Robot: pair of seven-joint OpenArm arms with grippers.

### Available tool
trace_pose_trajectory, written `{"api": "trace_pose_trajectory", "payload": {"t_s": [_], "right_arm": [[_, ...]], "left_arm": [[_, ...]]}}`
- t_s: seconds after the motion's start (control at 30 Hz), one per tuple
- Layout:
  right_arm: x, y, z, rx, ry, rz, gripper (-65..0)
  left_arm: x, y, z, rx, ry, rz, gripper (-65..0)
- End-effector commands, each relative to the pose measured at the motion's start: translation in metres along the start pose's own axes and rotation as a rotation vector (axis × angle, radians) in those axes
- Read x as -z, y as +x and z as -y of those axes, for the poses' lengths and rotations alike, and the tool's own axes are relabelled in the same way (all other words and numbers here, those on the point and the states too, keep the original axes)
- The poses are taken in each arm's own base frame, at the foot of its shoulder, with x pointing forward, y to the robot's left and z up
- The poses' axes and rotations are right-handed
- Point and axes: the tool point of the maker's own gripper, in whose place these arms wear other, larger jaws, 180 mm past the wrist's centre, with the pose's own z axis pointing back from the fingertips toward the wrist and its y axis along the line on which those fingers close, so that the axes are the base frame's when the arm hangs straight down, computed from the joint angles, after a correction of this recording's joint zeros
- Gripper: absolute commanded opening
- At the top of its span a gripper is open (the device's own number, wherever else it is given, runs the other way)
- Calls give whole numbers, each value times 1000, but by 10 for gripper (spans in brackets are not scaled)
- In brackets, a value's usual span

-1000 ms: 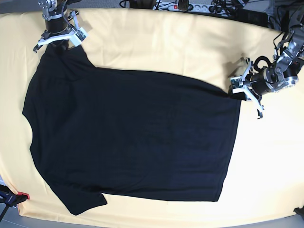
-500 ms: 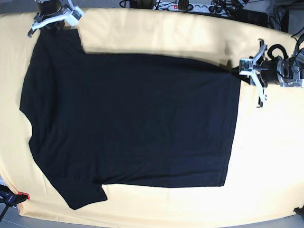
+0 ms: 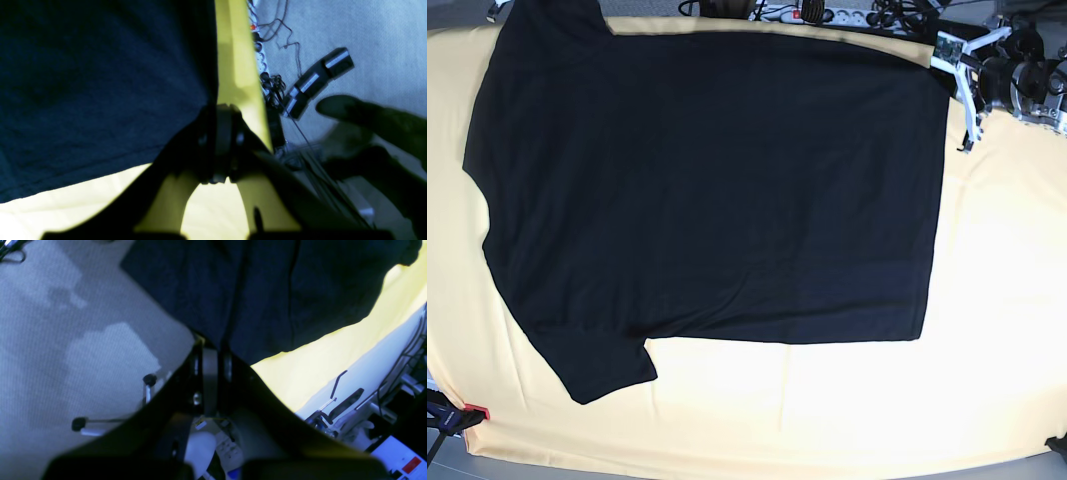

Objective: Fold the T-shirt properly
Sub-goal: 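Grasp the shoulder corners with both grippers and pull them toward the robot, then regrasp the shoulder edge with both grippers, spreading them apart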

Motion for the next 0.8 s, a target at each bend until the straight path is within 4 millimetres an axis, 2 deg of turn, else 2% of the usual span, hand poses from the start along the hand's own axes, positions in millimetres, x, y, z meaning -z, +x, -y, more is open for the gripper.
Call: {"api": "trace_pose_trajectory", "payload": {"t_s": [0.0,0.13,0.27,0.43,0.53,0.63,0.77], "right_arm": [[-4,2,9,-7,-41,7,-650],[-7,7,36,-53,-191,33,-650],[-5,15,59,-98,-269,105,-650],[3,31,129,-122,-457,196,-650],[9,42,161,-80,-483,259,-650],[12,60,181,-27,-456,358,-650],[16,84,189,45,-382,475,-650]], "left_arm": [[-7,1,-3,18,2,-10,-650],[-8,5,-5,46,13,-11,-650],[-7,3,-8,76,30,-32,-650],[-10,2,-55,94,300,-66,-650],[-13,4,-81,91,460,-79,-650],[-15,15,-102,60,582,-38,-650],[-19,30,-130,6,721,36,-650]]}}
